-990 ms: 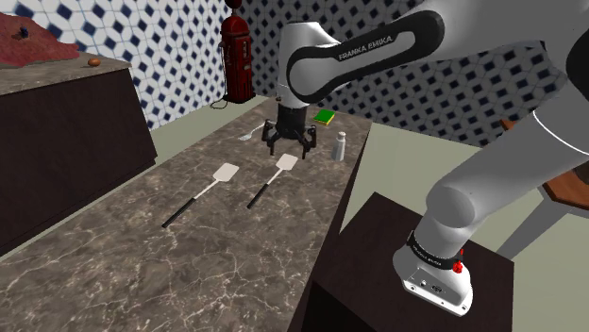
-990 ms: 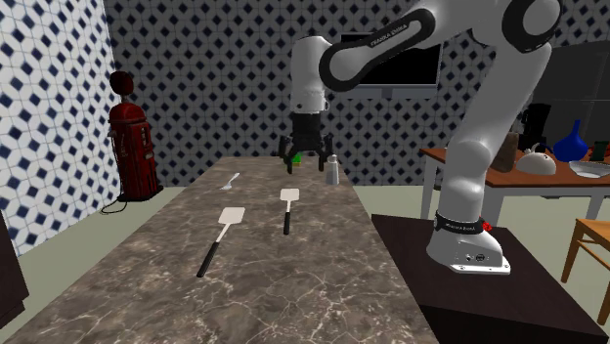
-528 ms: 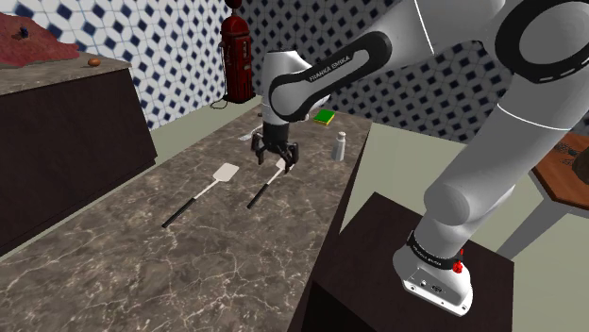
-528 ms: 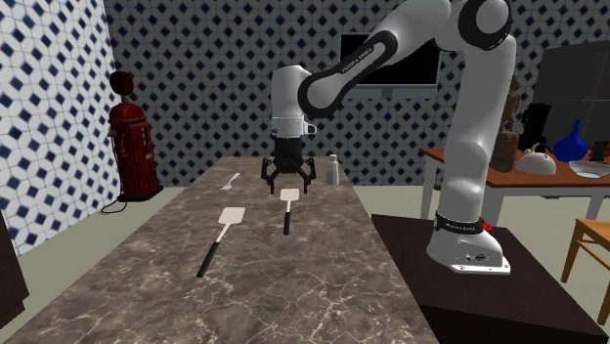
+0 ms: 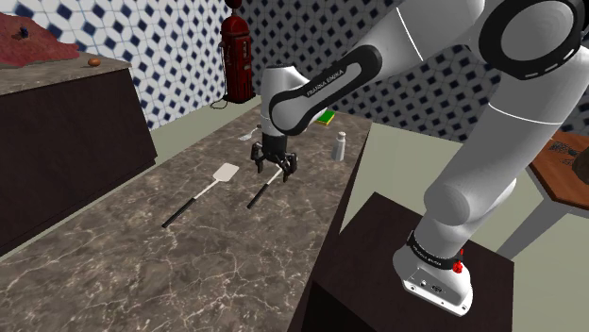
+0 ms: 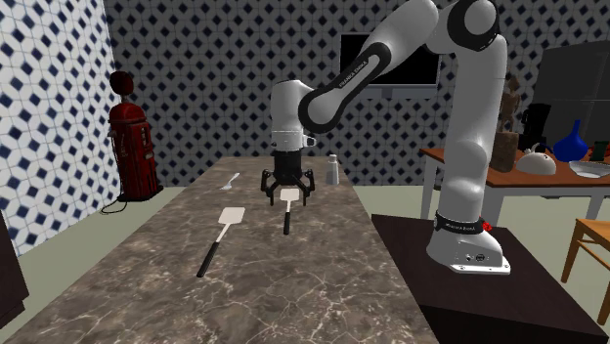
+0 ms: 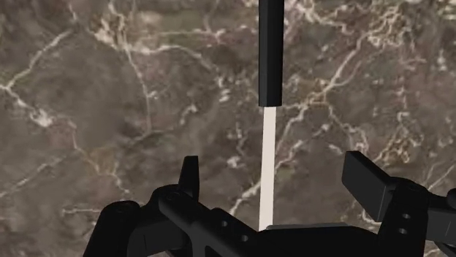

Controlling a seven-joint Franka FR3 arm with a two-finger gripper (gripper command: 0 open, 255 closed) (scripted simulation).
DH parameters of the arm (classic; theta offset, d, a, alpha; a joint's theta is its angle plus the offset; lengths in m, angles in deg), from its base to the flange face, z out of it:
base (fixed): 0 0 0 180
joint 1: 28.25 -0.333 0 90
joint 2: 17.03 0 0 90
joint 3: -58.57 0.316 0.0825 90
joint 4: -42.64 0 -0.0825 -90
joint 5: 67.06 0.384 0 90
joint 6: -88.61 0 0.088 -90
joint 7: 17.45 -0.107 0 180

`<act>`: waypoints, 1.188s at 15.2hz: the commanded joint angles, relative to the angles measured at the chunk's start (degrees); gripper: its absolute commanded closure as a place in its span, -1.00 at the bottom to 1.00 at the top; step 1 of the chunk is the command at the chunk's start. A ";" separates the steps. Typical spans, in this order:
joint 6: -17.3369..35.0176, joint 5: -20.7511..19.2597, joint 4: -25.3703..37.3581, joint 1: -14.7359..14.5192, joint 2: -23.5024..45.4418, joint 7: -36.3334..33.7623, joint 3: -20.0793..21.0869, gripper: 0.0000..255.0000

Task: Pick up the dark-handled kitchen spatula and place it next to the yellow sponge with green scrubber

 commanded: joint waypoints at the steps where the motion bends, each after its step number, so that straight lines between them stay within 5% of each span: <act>1: 0.15 -0.08 -0.04 0.00 0.10 -0.05 0.00 -1.00; 6: 0.15 -0.07 -0.05 0.00 0.10 -0.04 0.00 -1.00; 7: 0.15 -0.07 -0.05 0.00 0.10 -0.04 0.00 1.00; 18: -1.44 0.71 0.55 0.06 -1.07 0.46 -0.02 1.00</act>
